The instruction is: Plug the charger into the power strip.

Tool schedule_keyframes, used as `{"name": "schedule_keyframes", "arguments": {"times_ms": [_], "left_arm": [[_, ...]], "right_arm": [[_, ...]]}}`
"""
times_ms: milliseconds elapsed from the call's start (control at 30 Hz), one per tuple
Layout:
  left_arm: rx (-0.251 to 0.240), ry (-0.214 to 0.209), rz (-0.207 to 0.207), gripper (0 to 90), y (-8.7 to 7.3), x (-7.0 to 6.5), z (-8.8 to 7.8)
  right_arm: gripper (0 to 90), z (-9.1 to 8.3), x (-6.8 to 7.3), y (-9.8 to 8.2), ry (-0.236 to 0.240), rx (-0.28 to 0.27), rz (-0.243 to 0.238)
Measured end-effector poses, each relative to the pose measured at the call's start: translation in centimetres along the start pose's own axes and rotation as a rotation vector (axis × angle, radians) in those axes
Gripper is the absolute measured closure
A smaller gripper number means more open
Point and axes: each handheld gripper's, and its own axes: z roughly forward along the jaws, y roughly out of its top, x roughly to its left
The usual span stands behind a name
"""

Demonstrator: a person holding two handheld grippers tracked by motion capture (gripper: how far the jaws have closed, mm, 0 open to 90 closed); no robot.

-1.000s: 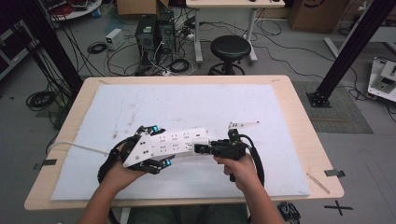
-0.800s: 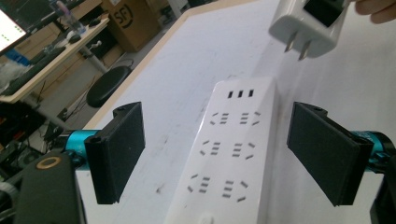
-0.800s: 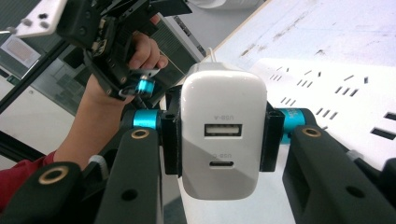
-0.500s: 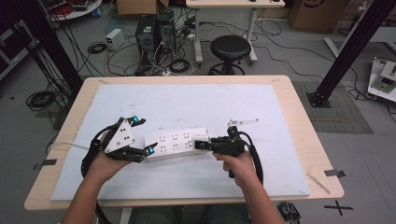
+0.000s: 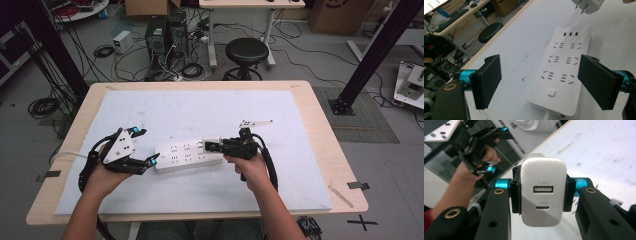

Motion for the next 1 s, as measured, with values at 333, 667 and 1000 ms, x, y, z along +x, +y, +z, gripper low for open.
{"name": "schedule_keyframes", "arguments": {"times_ms": [333,667,1000], "left_arm": [[0.012,0.016,-0.005,19.2,-0.5,0.3,-1.0],[0.019,0.025,-0.013,19.2,-1.1,0.6,-1.9],[0.019,0.024,-0.02,19.2,-1.6,0.6,-2.0]], "right_arm": [[62.9,1.3,-0.1,1.7,-0.124,0.045,-0.283],[62.9,3.2,0.3,4.8,-0.182,0.297,-0.483],[62.9,4.1,0.5,6.1,-0.219,0.462,-0.601]]}}
